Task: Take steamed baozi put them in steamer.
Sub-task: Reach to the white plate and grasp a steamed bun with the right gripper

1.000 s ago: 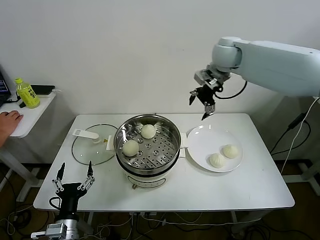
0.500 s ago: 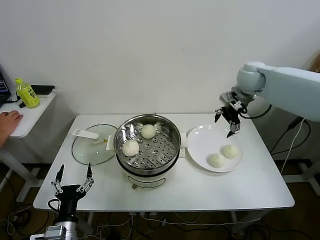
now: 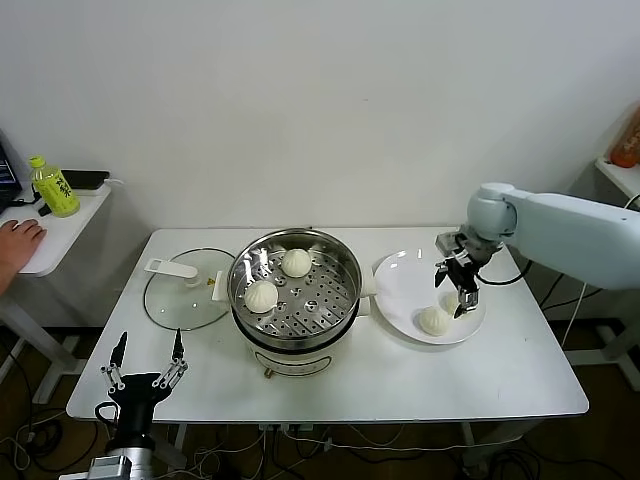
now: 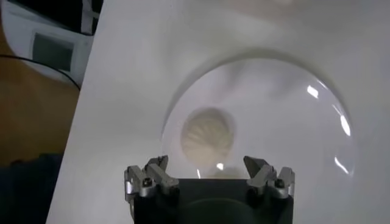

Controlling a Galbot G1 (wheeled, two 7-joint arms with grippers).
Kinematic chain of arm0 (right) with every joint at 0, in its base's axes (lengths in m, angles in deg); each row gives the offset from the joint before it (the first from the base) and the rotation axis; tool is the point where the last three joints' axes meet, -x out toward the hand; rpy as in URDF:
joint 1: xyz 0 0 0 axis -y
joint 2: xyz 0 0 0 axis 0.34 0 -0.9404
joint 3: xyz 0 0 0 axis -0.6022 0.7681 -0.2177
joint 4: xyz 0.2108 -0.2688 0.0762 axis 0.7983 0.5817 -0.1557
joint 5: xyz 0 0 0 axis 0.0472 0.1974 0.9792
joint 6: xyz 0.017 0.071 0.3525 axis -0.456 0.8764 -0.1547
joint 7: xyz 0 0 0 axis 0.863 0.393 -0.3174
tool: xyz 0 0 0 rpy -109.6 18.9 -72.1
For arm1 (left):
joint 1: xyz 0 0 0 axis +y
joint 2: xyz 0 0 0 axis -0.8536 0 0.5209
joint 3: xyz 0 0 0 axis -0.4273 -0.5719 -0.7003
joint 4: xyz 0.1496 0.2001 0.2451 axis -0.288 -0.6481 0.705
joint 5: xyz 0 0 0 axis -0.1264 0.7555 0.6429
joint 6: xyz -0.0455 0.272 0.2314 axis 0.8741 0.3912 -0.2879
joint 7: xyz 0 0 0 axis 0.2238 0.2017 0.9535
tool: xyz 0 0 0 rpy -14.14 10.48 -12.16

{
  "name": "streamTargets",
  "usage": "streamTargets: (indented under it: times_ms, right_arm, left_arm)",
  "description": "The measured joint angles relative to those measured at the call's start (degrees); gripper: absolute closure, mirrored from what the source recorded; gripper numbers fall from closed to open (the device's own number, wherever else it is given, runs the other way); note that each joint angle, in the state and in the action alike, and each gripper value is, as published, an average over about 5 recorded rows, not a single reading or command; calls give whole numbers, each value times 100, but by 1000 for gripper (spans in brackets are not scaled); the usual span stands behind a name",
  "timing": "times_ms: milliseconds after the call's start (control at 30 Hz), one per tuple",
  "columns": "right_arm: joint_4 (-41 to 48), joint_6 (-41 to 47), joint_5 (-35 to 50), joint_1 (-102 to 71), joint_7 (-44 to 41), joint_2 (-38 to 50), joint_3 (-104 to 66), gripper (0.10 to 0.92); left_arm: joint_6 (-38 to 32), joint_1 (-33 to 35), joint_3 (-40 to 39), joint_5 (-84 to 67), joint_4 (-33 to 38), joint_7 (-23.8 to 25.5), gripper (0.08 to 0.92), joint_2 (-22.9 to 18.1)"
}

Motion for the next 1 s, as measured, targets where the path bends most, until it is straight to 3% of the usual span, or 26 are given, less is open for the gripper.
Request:
streamTargets:
  times_ms: [1000]
  right_arm:
    - [1024, 7, -630, -1160, 43, -536, -798, 203]
  left_arm:
    - [-10, -19, 1, 3, -66, -1, 177, -22]
